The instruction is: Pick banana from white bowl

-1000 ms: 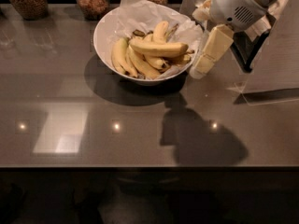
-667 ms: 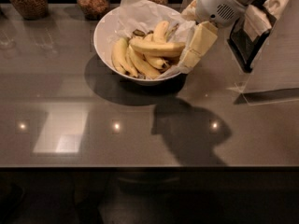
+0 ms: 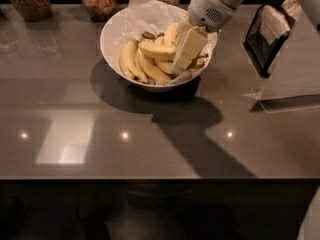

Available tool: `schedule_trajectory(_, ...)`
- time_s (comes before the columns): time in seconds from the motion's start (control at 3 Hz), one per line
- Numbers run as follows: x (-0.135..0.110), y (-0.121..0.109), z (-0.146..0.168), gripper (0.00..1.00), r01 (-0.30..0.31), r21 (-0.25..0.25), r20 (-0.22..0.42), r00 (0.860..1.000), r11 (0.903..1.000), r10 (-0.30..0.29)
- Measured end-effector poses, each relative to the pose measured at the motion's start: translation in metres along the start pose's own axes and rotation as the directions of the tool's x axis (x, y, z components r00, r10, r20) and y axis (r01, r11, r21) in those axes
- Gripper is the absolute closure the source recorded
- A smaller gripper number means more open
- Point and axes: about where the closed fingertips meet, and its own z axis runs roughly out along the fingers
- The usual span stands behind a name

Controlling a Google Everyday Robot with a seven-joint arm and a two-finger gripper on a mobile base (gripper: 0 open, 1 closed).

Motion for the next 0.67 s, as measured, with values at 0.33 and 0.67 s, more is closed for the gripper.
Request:
schedule_trajectory(0.33, -0.0027, -0.0059, 0.0159, 0.25, -0.005, -0.024, -0.02, 1.0, 0.9997, 0.005)
schedule_trajectory(0.67, -0.002, -0.0063, 0.0257, 0.44, -0.01, -0.043, -0.035, 0.999, 0.999, 0.008)
